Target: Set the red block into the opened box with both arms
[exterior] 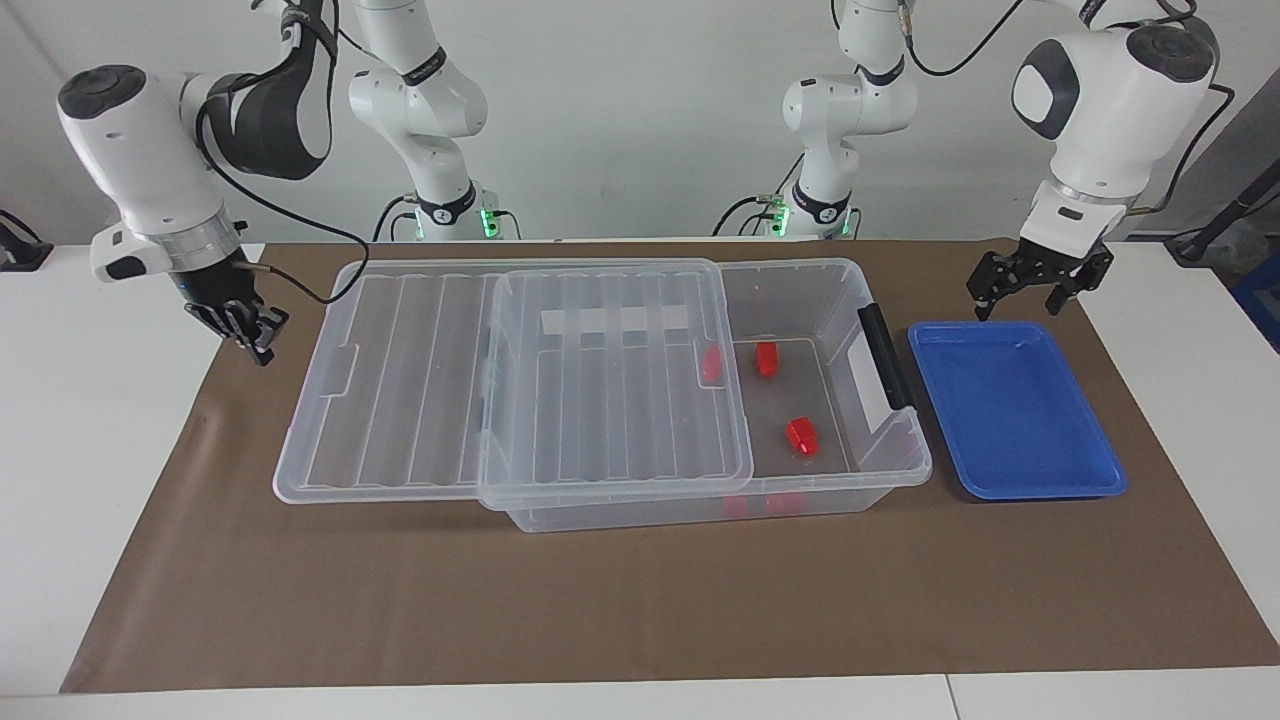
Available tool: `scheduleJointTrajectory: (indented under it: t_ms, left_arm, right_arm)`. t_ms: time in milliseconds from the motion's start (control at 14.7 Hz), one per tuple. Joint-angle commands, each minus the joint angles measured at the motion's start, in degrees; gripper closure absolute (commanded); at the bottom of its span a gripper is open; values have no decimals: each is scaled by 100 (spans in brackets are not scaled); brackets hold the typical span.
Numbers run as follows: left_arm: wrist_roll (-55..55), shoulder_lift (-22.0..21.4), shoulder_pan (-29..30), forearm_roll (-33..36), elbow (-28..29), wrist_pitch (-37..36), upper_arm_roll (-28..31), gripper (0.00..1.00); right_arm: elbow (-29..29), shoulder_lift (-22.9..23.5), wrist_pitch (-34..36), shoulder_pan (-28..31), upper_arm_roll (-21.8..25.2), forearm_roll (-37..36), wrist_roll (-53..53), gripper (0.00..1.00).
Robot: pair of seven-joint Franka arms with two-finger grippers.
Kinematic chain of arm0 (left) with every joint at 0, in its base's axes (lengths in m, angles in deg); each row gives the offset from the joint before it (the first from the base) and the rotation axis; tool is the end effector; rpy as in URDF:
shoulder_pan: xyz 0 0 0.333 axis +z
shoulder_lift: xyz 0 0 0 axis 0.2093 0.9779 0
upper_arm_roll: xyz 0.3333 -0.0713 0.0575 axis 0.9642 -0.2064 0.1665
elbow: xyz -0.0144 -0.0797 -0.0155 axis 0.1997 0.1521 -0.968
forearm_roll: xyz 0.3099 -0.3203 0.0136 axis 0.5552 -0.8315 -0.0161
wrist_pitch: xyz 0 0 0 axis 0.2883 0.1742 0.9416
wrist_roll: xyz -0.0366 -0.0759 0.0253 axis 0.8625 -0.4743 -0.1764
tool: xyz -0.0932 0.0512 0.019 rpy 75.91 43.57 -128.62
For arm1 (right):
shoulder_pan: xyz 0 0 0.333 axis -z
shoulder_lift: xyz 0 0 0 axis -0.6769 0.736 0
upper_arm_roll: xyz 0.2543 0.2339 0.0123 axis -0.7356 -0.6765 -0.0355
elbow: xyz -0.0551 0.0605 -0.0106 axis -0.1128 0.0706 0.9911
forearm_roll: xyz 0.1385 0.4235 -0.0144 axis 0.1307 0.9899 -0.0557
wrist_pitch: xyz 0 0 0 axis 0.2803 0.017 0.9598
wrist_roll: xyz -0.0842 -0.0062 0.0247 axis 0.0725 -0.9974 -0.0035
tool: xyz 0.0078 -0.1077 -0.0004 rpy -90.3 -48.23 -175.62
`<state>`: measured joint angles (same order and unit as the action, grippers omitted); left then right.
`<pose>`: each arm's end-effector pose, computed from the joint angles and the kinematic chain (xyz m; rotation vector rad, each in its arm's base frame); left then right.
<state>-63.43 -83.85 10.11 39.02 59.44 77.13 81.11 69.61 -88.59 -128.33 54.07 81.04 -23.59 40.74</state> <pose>0.6042 0.0085 0.5783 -3.0565 0.0814 -0.1237 0.6107 -0.1070 0.5171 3.0837 -0.5009 0.1906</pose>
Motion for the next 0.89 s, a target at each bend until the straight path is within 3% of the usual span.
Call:
scheduleJointTrajectory:
  t_ms: [0, 409, 819]
  left_arm:
    - [-70, -79, -93, -71, 19, -197, 19, 0]
    - [-79, -737, 47, -80, 36, -891, -130, 0]
    - [-35, -756, -22, -80, 62, -1138, -122, 0]
  right_arm:
    - [85, 150, -186, 171, -61, 117, -142, 100]
    - [260, 177, -248, -30, -70, 117, -327, 100]
    - [278, 150, -64, -390, -114, 117, -415, 100]
